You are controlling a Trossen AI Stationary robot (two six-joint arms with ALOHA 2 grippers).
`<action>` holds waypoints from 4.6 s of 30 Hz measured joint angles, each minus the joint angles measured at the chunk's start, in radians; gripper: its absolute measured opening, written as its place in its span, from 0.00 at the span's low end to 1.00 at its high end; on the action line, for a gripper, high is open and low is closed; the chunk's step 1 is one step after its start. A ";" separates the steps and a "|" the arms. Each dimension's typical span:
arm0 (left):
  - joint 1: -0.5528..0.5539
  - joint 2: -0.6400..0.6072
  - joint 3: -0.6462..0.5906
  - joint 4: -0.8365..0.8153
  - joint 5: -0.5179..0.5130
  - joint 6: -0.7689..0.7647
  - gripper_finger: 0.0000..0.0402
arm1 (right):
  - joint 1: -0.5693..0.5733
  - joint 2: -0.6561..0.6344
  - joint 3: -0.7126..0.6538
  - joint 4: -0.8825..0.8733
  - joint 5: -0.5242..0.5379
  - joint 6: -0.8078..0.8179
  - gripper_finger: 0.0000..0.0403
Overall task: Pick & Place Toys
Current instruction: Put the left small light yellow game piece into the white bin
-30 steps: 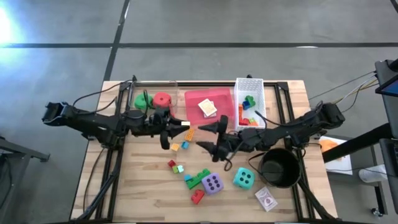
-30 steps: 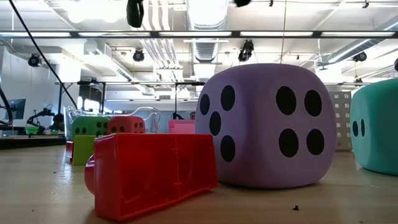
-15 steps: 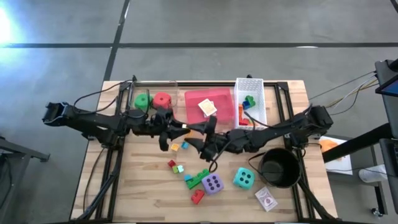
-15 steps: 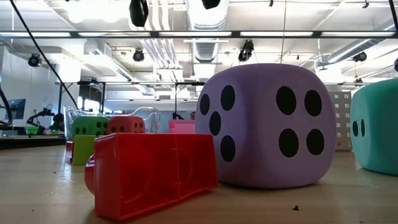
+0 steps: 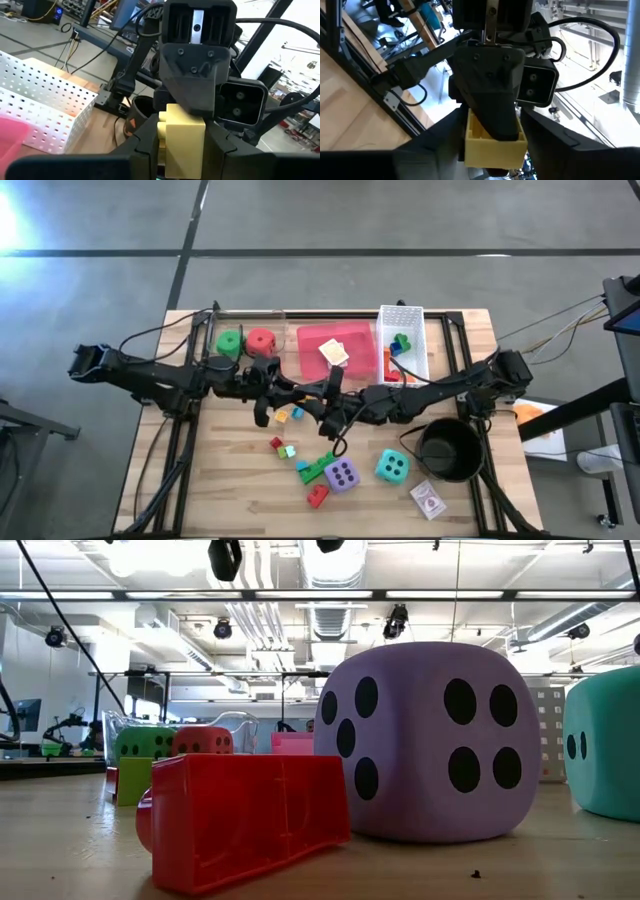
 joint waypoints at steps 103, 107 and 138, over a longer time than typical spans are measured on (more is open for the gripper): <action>0.001 -0.166 -0.023 -0.757 -0.497 0.103 0.75 | -0.680 -0.233 -0.237 -1.586 -0.475 1.263 0.32; 0.001 -0.166 -0.023 -0.757 -0.497 0.098 0.75 | -0.680 -0.236 -0.254 -1.553 -0.480 1.260 0.32; 0.001 -0.166 -0.023 -0.757 -0.497 0.098 0.75 | -0.679 -0.236 -0.260 -1.530 -0.505 1.231 0.32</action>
